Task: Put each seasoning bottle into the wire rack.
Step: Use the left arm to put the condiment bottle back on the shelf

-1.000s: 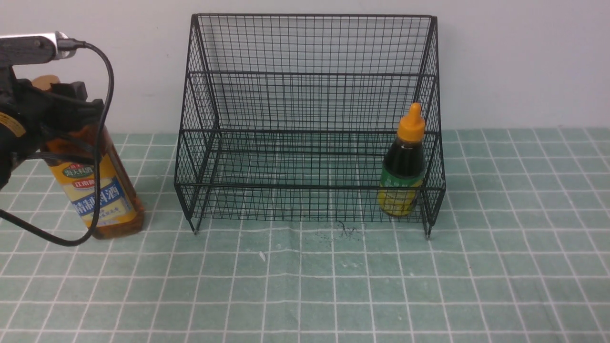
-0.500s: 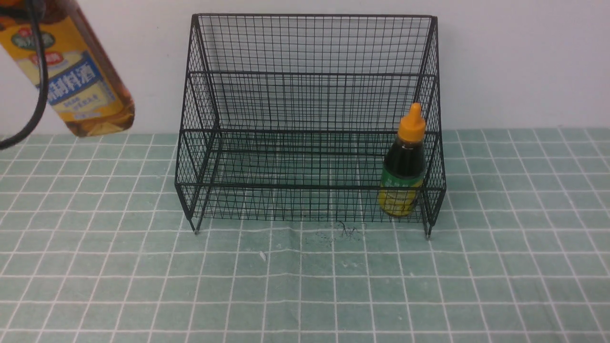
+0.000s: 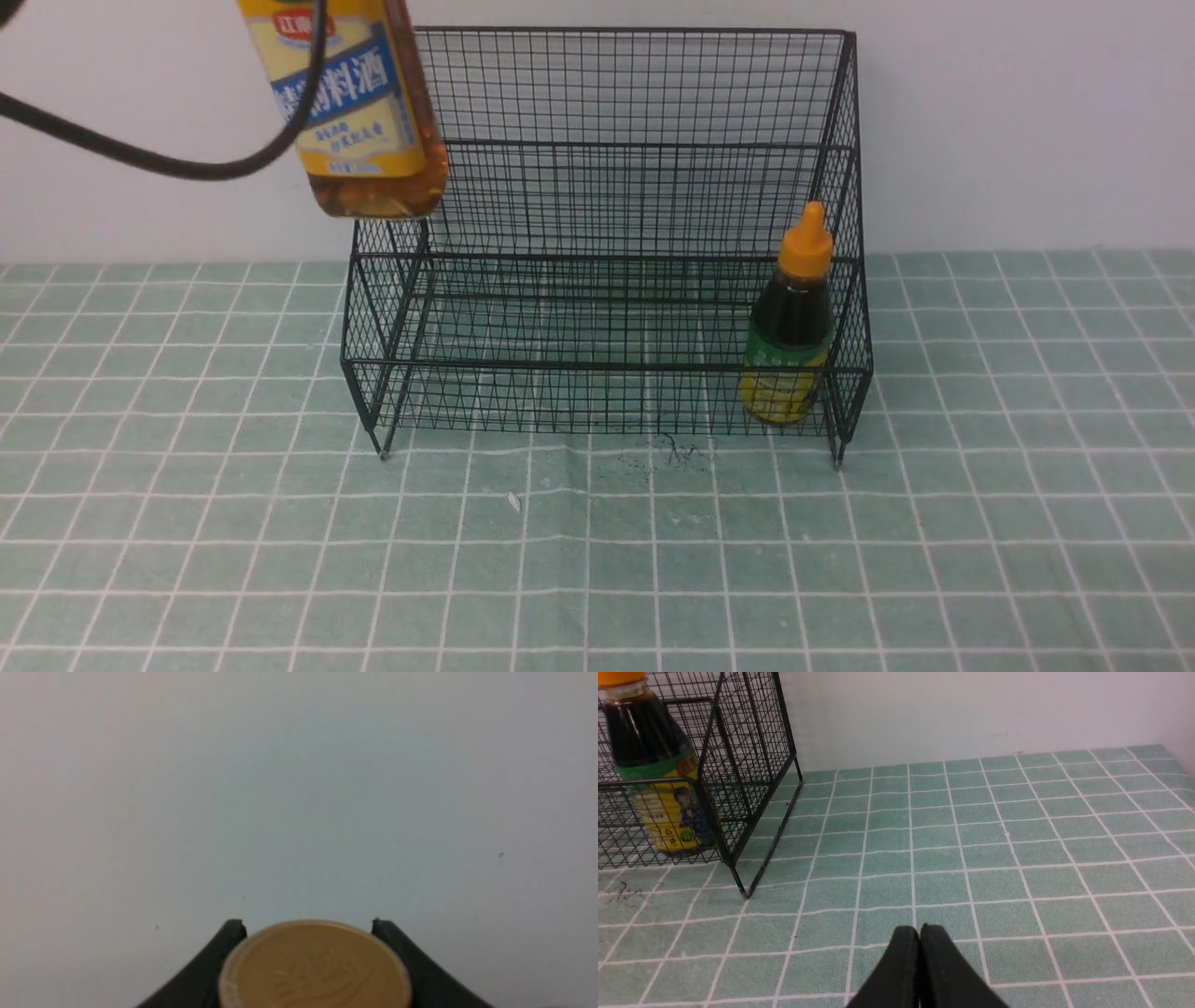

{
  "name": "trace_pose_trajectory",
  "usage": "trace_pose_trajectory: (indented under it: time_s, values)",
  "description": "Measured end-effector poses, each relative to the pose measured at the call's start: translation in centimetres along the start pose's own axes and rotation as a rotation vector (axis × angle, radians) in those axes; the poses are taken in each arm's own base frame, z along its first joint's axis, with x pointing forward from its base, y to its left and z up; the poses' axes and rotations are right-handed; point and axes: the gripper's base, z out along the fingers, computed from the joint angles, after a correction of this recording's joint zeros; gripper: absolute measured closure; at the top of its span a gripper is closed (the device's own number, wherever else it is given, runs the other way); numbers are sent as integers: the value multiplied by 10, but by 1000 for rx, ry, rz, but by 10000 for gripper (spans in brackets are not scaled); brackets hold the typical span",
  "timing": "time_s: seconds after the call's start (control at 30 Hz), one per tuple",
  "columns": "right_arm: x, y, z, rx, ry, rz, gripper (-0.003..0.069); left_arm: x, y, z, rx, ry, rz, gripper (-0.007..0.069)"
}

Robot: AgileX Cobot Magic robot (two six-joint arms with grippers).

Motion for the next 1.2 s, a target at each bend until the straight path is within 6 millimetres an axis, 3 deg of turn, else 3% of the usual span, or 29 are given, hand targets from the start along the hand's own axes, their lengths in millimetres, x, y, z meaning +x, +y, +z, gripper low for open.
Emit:
trace_pose_trajectory:
  time_s: [0.23,0.8,1.2]
  values:
    - [0,0,0,0,0,0,673,42,3,34,-5,99,7,324]
    - [0,0,0,0,0,0,673,40,-5,44,54,-27,80,324]
    - [0,0,0,0,0,-2,673,81,-1,67,45,79,94,324]
